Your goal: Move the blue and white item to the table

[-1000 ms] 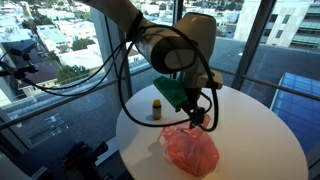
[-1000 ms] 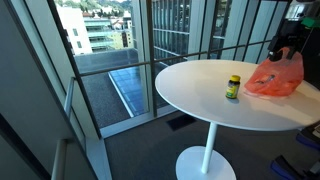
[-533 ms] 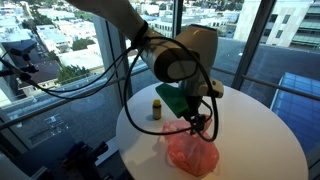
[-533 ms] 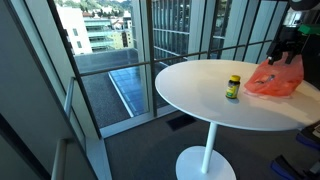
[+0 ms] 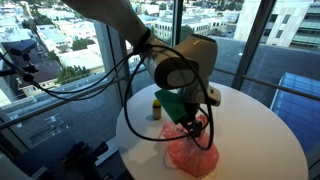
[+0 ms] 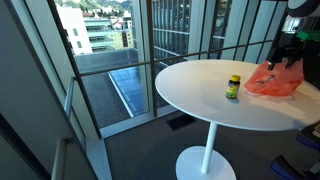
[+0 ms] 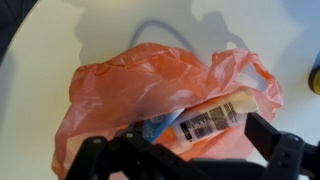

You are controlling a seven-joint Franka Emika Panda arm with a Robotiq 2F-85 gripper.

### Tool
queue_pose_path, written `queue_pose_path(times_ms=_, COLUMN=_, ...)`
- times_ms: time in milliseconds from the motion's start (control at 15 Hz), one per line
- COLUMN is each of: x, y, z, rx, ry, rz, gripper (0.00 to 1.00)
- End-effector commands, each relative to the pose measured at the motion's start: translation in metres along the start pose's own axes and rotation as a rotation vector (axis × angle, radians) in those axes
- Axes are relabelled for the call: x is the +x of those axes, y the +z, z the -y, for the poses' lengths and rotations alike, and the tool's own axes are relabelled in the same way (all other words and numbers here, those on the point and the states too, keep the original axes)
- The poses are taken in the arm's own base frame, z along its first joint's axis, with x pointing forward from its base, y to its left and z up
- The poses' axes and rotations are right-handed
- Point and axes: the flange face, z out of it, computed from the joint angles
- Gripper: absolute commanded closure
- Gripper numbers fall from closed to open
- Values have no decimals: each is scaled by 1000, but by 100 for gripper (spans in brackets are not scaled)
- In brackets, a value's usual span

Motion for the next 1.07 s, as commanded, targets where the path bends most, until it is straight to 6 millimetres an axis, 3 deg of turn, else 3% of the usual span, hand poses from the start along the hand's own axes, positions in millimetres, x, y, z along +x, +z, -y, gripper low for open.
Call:
queue_pose_path(times_ms=0, x=-9, y=5, z=-13, rx=30, ry=10, rz=27, gripper=0)
queue_pose_path(times_ms=600, x=-44, y=14, z=-55, rx=31, ry=108, rz=106, gripper=0)
queue_pose_path(times_ms=1000, x=-47, y=9, z=-66, rx=21, ry=139, rz=91, gripper=0)
